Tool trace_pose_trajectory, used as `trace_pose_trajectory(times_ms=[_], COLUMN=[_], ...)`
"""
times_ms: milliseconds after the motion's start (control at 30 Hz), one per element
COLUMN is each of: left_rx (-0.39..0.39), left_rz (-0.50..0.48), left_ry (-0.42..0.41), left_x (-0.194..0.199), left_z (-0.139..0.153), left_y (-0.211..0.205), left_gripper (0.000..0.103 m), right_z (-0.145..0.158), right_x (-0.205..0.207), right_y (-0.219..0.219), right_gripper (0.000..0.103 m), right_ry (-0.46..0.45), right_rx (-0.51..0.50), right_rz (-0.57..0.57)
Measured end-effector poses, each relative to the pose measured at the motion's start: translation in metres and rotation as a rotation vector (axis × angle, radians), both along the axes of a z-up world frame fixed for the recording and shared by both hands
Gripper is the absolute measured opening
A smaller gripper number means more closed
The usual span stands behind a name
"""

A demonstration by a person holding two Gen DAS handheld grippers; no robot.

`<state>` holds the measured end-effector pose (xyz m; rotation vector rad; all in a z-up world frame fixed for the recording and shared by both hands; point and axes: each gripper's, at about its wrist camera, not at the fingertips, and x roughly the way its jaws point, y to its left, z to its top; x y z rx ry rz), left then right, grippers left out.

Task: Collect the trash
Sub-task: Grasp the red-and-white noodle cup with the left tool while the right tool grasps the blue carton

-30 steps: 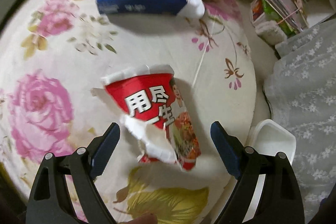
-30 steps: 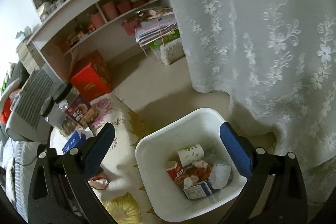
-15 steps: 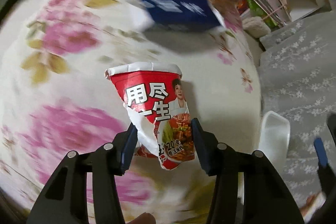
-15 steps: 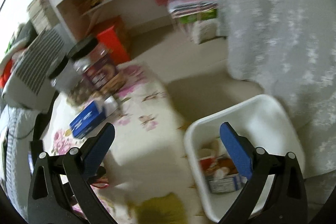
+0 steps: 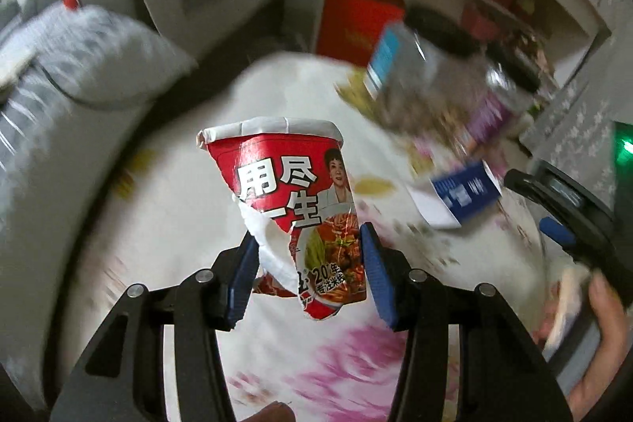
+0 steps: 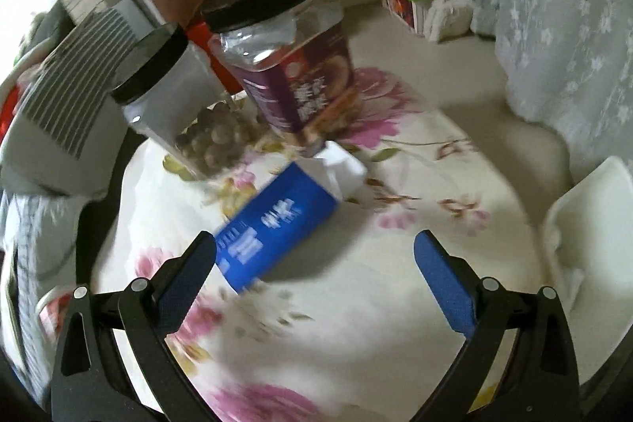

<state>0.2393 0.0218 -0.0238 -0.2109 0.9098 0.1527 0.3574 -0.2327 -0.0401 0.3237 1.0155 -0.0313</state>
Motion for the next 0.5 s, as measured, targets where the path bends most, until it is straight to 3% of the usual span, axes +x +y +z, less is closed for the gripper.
trace_pose_trajectory(times_ms=[200,367,500], left_rx=[0.045,-0.055,-0.085], left_rz=[0.031,0.056,0.082], left_ry=[-0.061,-0.062,-0.038], left_x=[0.008,0.012,0.014], left_z=[0.012,0.021,0.015], left_y=[0.031,0.055,0.066], left_gripper=[0.05,0.05,0.05], right_z=[-0.024,-0.049,-0.068], right_x=[0.039,0.057,0.06], right_y=[0.016,0.026,0.036], right_gripper=[0.096,0.096,0.092], right_ry=[0.082,0.15,0.207], right_rx=[0.025,0.009,0.045], right_rz=[-0.173,-0.223,-0.196])
